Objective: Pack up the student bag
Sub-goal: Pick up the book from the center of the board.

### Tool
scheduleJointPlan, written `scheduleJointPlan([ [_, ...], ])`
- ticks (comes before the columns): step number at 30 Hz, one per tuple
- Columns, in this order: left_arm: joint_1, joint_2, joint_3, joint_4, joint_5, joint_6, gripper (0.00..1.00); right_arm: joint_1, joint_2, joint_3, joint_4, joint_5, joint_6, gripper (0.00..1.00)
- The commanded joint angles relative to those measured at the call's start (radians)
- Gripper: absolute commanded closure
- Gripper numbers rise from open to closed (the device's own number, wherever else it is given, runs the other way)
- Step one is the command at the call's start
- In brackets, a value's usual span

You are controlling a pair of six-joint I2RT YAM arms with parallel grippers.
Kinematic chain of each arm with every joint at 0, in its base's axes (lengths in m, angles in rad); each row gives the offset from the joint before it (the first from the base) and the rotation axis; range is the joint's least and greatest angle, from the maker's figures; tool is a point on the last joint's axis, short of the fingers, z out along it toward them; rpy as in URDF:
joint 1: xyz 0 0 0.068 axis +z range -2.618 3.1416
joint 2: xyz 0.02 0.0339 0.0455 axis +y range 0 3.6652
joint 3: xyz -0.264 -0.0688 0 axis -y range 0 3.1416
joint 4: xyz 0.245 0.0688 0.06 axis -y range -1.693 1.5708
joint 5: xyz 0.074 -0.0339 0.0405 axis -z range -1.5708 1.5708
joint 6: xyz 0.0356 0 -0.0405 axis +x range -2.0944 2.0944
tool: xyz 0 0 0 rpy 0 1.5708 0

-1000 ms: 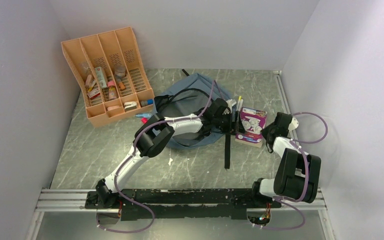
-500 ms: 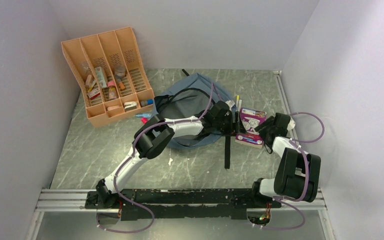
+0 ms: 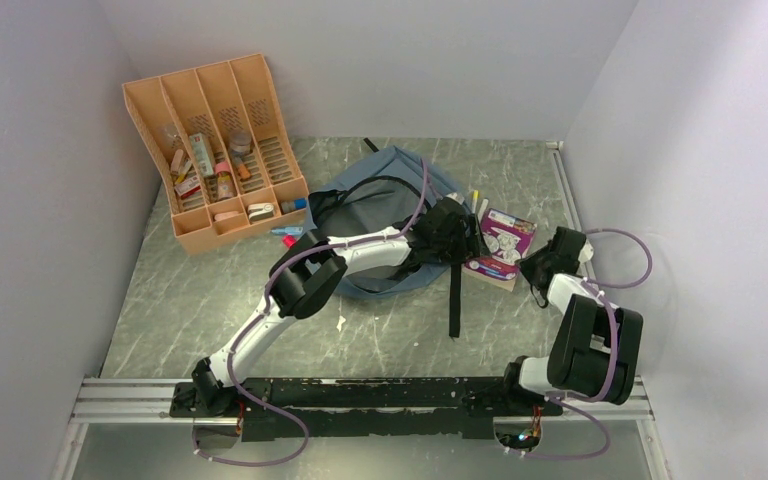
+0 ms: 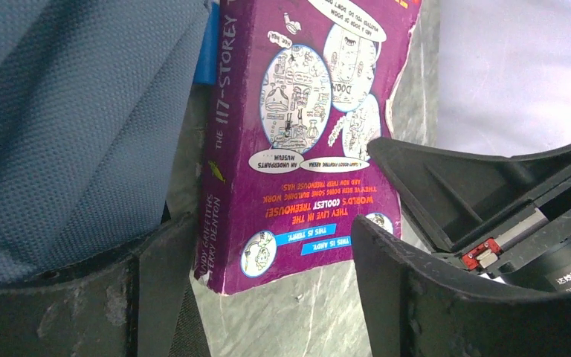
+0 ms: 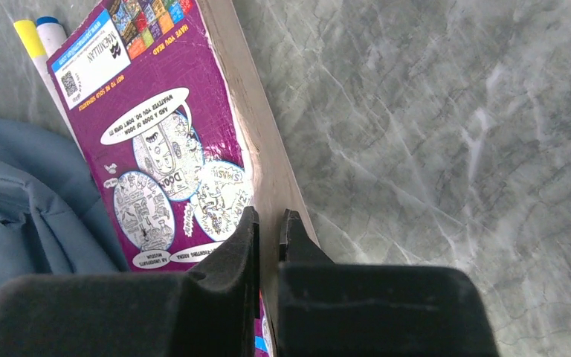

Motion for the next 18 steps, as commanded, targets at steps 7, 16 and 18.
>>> scheduleJointPlan([
  [7, -0.018, 0.046, 0.041, -0.239, -0.126, -0.044, 0.19, -0.132, 0.109, -0.082, -0.233, -0.054, 0.008, 1.0],
  [16, -0.021, 0.109, 0.133, -0.302, -0.125, -0.054, 0.18, -0.203, 0.252, -0.071, -0.236, -0.109, 0.014, 1.0],
  [18, -0.023, 0.113, 0.13, -0.295, -0.12, -0.059, 0.18, -0.222, 0.259, -0.072, -0.237, -0.118, 0.015, 1.0],
])
